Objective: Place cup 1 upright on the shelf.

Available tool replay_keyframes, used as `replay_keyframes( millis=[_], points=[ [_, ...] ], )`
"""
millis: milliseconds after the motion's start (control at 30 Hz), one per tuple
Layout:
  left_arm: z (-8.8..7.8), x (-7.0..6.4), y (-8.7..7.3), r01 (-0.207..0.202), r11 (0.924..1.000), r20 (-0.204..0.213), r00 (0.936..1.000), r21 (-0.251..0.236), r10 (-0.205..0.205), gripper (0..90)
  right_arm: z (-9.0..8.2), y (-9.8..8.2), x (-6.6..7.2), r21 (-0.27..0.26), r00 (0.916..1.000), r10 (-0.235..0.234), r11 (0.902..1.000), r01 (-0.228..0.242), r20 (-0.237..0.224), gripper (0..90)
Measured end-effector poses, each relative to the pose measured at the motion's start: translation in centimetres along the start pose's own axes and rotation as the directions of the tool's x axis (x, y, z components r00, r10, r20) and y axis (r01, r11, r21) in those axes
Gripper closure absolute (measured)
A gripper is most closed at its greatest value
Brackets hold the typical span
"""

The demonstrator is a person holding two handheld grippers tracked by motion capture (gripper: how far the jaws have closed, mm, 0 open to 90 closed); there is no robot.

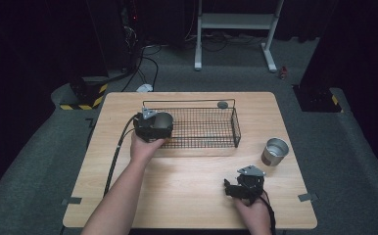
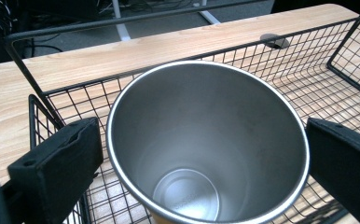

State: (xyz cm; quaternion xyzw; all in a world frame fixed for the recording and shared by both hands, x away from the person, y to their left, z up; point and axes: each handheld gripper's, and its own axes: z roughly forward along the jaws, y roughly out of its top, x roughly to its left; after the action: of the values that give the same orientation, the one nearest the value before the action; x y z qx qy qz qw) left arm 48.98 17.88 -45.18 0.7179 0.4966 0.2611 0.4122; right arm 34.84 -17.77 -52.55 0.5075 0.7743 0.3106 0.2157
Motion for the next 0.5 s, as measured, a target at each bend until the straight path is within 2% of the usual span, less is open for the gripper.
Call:
replay_keyframes(
  millis=[500],
  points=[
    [-1.07, -0.04, -0.23, 0.011, 0.9999, -0.019, 0.9998, -0.003, -0.011, 0.0, 0.0, 0.0, 0.0, 0.0, 1.0, 0.0, 1.0, 0.0, 0.0, 10.0]
  ],
)
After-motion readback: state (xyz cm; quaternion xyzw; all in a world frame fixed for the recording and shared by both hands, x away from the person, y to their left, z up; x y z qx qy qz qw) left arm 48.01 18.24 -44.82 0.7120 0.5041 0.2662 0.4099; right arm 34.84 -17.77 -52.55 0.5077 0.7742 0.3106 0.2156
